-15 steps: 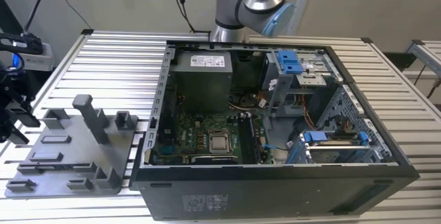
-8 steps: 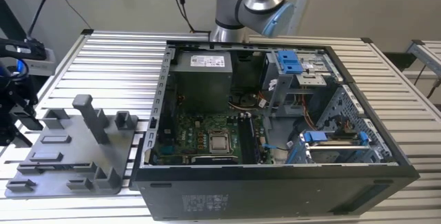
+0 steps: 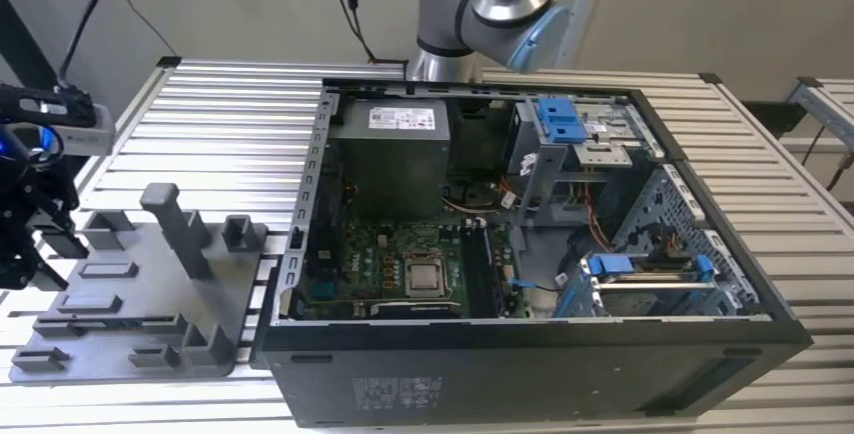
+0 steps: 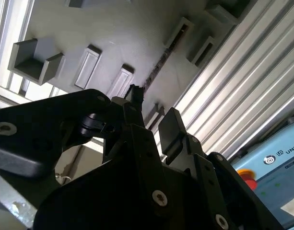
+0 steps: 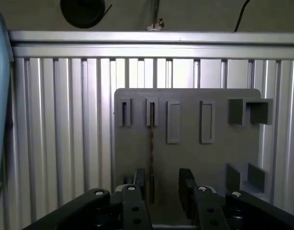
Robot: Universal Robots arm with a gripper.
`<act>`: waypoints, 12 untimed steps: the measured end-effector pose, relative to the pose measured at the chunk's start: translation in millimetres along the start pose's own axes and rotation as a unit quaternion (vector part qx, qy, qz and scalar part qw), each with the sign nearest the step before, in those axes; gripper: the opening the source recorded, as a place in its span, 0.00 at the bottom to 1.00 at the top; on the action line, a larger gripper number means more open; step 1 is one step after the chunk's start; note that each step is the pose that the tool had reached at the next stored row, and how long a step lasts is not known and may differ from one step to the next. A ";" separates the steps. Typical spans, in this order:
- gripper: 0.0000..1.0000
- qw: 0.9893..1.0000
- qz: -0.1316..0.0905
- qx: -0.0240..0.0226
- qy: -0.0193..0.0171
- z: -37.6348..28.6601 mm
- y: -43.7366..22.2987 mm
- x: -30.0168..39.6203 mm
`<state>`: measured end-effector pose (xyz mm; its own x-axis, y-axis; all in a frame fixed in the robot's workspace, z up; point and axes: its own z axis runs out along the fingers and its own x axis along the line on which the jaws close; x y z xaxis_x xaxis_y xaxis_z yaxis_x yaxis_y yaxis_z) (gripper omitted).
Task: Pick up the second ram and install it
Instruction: 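Pick up the second ram and move it above second insertion slot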
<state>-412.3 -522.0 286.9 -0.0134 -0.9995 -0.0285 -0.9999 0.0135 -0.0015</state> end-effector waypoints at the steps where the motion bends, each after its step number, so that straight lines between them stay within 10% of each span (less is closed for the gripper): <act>1: 0.42 1.000 0.000 0.000 0.000 0.9 0.0 0.0; 12: 0.42 1.000 0.000 0.000 -0.001 9.7 0.0 0.3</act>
<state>-412.3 -522.0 277.2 -0.0131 -0.9994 -0.0309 -0.9999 0.0131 -0.0014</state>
